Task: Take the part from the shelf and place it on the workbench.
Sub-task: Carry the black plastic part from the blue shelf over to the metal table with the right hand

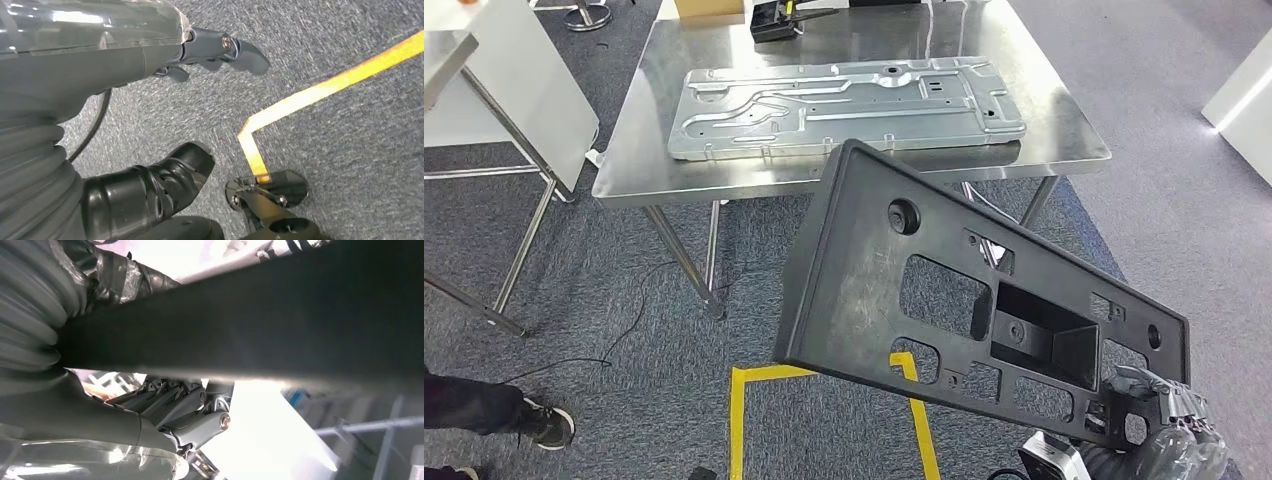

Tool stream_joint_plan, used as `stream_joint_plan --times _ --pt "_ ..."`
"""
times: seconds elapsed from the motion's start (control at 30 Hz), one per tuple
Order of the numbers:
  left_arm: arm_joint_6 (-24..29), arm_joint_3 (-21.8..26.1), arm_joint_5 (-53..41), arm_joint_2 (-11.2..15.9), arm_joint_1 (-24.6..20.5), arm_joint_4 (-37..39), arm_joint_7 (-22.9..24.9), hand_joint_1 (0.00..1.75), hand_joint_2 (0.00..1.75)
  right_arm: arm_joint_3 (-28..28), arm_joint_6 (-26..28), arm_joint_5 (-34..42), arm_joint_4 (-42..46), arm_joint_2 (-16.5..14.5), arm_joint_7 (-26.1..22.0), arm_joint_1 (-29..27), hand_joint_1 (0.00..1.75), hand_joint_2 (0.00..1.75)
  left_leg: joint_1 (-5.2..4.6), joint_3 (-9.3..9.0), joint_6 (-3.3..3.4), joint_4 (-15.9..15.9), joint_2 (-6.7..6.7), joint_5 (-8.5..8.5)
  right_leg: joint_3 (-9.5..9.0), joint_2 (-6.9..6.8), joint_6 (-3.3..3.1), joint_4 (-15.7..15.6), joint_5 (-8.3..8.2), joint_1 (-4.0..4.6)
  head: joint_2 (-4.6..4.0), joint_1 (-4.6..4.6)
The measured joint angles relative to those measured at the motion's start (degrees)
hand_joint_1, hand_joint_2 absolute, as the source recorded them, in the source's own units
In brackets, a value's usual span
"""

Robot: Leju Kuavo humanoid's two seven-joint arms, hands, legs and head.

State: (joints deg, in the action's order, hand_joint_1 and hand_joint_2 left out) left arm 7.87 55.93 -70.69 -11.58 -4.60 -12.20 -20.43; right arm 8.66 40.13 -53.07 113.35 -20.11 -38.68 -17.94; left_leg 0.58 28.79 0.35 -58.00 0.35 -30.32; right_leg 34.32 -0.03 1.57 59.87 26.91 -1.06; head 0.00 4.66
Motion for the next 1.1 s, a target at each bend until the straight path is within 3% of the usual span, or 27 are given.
stream_joint_plan --times 0.1,0.13,0.23,0.27,0.3,0.37,0.43,0.5,0.6,0.63,0.7,0.77,0.8,0.83,0.9,0.93,0.97,1.1 --pt "0.0 0.0 -0.2 0.0 -0.2 0.0 -0.1 0.00 1.75 0.0 0.0 0.0 -0.1 0.0 -0.5 0.3 1.75 1.75 0.23 0.23 -0.86 -1.6 0.07 -1.24 -0.57 0.17 -1.36 -0.4 0.32 -0.08 0.00 -0.10" --pt "0.0 -0.1 -0.3 0.0 -0.2 0.0 -0.1 0.00 1.75 0.0 0.0 -0.2 -0.1 0.0 -0.7 0.6 1.75 1.75 0.29 1.37 -1.04 -4.2 0.05 -2.49 -0.89 0.14 -1.78 -0.5 0.47 -0.11 0.00 -0.13" --pt "-0.2 -0.1 -0.4 0.0 -0.1 0.0 -0.1 0.00 1.75 0.0 0.0 -0.6 -0.1 0.0 -1.0 1.3 1.75 1.75 0.30 7.84 -1.14 -15.3 0.02 -6.40 -1.60 0.09 -2.50 -0.6 1.18 0.26 0.00 -0.17" --pt "-0.2 -0.1 -0.4 0.0 -0.1 0.0 -0.1 0.00 1.75 0.0 0.0 -0.6 -0.2 0.0 -1.0 1.5 1.75 1.75 0.29 9.37 -1.04 -17.1 0.02 -6.18 -1.92 0.16 -2.60 -0.6 1.45 0.43 0.00 -0.17" --pt "-0.2 -0.1 -0.5 0.0 0.0 0.0 -0.1 0.00 1.75 0.0 0.0 -0.7 -0.2 0.0 -1.0 1.6 1.75 1.75 0.23 9.87 -0.83 -16.7 0.01 -4.75 -2.34 0.25 -2.63 -0.6 1.76 0.59 0.00 -0.17" --pt "-0.2 -0.1 -0.6 0.0 0.0 0.0 -0.1 0.00 1.75 0.0 0.0 -1.1 -0.2 0.0 -1.0 2.0 1.75 1.75 -0.10 8.01 0.10 -10.1 -0.02 0.34 -3.33 0.39 -2.57 -0.6 2.49 0.83 0.00 -0.16" --pt "-0.3 -0.1 -0.9 0.3 -0.1 0.0 -0.1 0.00 1.75 -0.1 0.0 -1.8 -0.3 0.1 -0.9 2.6 1.75 1.75 -0.69 5.63 1.22 -3.7 0.05 3.21 -3.93 0.46 -2.16 -0.7 3.22 0.93 0.00 -0.11" --pt "-0.4 -0.2 -1.1 0.5 -0.3 0.0 0.0 0.00 1.75 -0.4 0.0 -2.6 -0.4 0.4 -0.6 3.5 1.75 1.75 -1.17 4.79 1.89 -1.4 0.12 3.06 -4.34 0.44 -1.37 -0.7 3.23 0.81 0.00 -0.08" --pt "-0.6 -0.3 -1.2 0.5 -0.4 0.0 0.0 0.00 1.75 -1.0 0.0 -3.4 -0.6 0.9 0.0 4.8 1.75 1.75 -0.89 2.91 2.62 0.2 -0.09 3.18 -4.62 0.31 -0.39 0.9 3.04 0.65 0.00 -0.06" --pt "-0.6 -0.4 -1.2 0.5 -0.5 0.0 0.1 0.00 1.75 -1.1 0.0 -3.4 -0.6 1.1 0.1 5.2 1.75 1.75 -0.73 2.21 2.83 0.5 -0.15 3.15 -3.79 0.29 -0.13 2.6 4.00 0.57 0.00 -0.04" --pt "-0.7 -0.4 -1.2 0.5 -0.6 0.0 0.1 0.00 1.75 -1.3 0.0 -3.4 -0.7 1.4 0.1 5.8 1.75 1.75 -0.61 1.47 3.00 0.7 -0.17 2.72 -0.19 0.30 0.47 8.5 6.82 0.35 0.00 -0.04" --pt "-0.8 -0.4 -1.2 0.5 -0.6 0.0 0.1 0.00 1.75 -1.3 0.0 -3.5 -0.9 1.5 0.3 6.0 1.75 1.75 -0.54 0.74 2.84 0.6 -0.26 1.96 4.06 0.29 1.04 13.6 8.29 0.10 0.00 -0.07" --pt "-0.9 -0.4 -1.2 0.5 -0.5 0.0 0.1 0.00 1.75 -1.3 0.0 -3.6 -1.0 1.6 0.4 6.1 1.75 1.75 -0.47 0.20 2.66 0.6 -0.30 1.49 5.01 0.27 1.16 13.6 7.49 -0.02 0.00 -0.07" --pt "-0.9 -0.4 -1.3 0.5 -0.5 0.0 0.1 0.00 1.75 -1.4 0.0 -3.8 -1.0 1.7 0.7 6.2 1.75 1.75 -0.38 -0.52 2.43 0.6 -0.35 0.94 5.06 0.23 1.21 11.8 5.68 -0.13 0.00 -0.06" --pt "-1.0 -0.4 -1.4 0.4 -0.4 0.0 0.1 0.00 1.75 -1.5 0.0 -4.2 -1.1 1.9 1.3 6.5 1.75 1.75 -0.21 -1.91 1.86 0.6 -0.34 -0.26 3.36 0.00 1.02 4.8 0.44 -0.19 0.00 -0.08" --pt "-1.0 -0.4 -1.4 0.4 -0.5 0.0 0.1 0.00 1.75 -1.6 0.0 -4.3 -1.2 2.0 1.6 6.7 1.75 1.75 -0.17 -2.32 1.52 0.6 -0.33 -0.75 2.79 -0.17 0.73 2.1 -0.93 -0.01 0.00 -0.07" --pt "-1.0 -0.4 -1.5 0.4 -0.6 0.0 0.2 0.00 1.75 -1.7 0.0 -4.5 -1.3 2.2 1.7 6.9 1.75 1.75 -0.15 -2.48 1.13 0.7 -0.28 -1.19 2.50 -0.29 0.32 0.5 -1.82 0.20 0.00 -0.11" --pt "-1.0 -0.4 -1.7 0.5 -0.8 0.0 0.4 0.00 1.75 -2.1 0.0 -4.7 -1.5 2.5 2.3 7.3 1.75 1.75 -0.16 -3.28 -0.30 -0.2 -0.21 -1.78 1.22 -0.11 -1.68 -0.4 -1.12 0.29 0.00 -0.20"
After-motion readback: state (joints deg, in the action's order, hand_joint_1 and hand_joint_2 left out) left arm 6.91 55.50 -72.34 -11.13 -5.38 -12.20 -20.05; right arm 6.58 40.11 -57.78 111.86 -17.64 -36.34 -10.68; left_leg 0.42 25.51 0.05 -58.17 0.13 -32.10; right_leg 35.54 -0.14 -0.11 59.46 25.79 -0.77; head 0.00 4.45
